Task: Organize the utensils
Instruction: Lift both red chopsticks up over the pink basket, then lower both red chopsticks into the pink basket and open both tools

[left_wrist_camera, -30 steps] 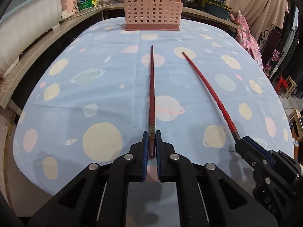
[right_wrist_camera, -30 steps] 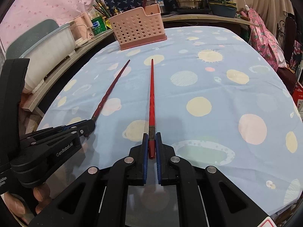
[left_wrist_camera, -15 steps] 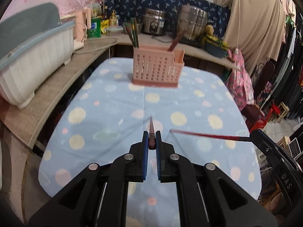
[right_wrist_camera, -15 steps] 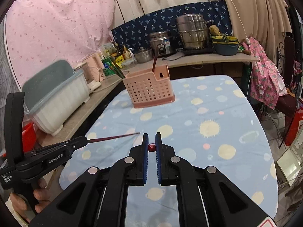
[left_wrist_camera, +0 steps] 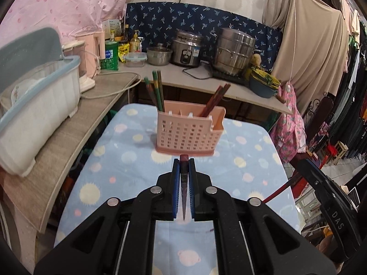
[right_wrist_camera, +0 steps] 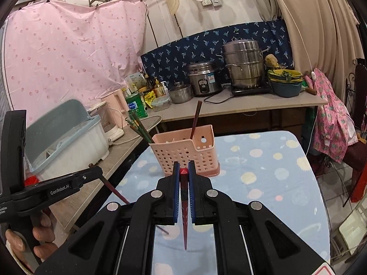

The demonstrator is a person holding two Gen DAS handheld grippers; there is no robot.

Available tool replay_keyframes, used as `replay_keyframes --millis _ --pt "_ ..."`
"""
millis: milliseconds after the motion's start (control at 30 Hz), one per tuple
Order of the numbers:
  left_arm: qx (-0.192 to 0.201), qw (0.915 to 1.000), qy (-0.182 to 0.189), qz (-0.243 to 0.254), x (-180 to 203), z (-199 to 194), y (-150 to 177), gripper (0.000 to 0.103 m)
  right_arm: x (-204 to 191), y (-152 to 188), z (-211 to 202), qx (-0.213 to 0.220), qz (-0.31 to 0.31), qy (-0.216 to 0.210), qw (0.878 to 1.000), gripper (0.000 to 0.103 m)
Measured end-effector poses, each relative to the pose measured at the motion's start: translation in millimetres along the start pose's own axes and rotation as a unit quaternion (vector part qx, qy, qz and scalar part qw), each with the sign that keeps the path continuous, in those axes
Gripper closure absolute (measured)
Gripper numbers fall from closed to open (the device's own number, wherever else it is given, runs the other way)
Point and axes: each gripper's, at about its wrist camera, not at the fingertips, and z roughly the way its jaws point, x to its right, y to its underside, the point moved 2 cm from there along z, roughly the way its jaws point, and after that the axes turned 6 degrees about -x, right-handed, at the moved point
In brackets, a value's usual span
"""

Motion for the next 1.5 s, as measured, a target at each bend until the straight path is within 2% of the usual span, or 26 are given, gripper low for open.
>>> replay_keyframes --millis 167,500,633,833,1067,1100,1233,1433,1500 --pt "0.031 0.9995 0.006 -0.003 1 -7 -46 0.096 -7 -46 9 0.027 -0.014 -0.01 0.999 0.096" --pt "0.135 0.9908 -0.008 -0.006 2 -25 -160 0.096 -38 -177 26 0.121 -0.041 -0.02 0.992 0.096" --pt "0.142 0.9897 -0.013 -0.012 -4 -5 -182 0.096 -40 -204 59 0.12 -0.036 -0.022 0.992 0.096" --pt "0.113 0.9929 -0.033 -0.017 -17 49 -188 0.096 -28 -189 126 0.075 -0.025 -0.012 0.997 0.096" --pt "0.073 0.9968 -0.031 -0.014 -23 98 -171 0.095 -11 -155 185 0.001 -0.006 -0.017 1.0 0.095" --pt "0.079 0.9962 -0.034 -0.013 -23 96 -167 0.095 -10 -153 183 0.004 -0.002 -0.019 1.0 0.093" --pt "0.098 0.9938 -0.053 0.002 -17 85 -155 0.081 -13 -152 162 0.025 -0.011 -0.015 1.0 0.084" --pt "0.093 0.9938 -0.06 0.008 -11 72 -141 0.08 -14 -139 137 0.03 -0.011 -0.014 0.999 0.079" --pt "0.089 0.994 -0.062 0.008 -10 68 -136 0.078 -14 -134 129 0.029 -0.014 -0.009 0.999 0.074"
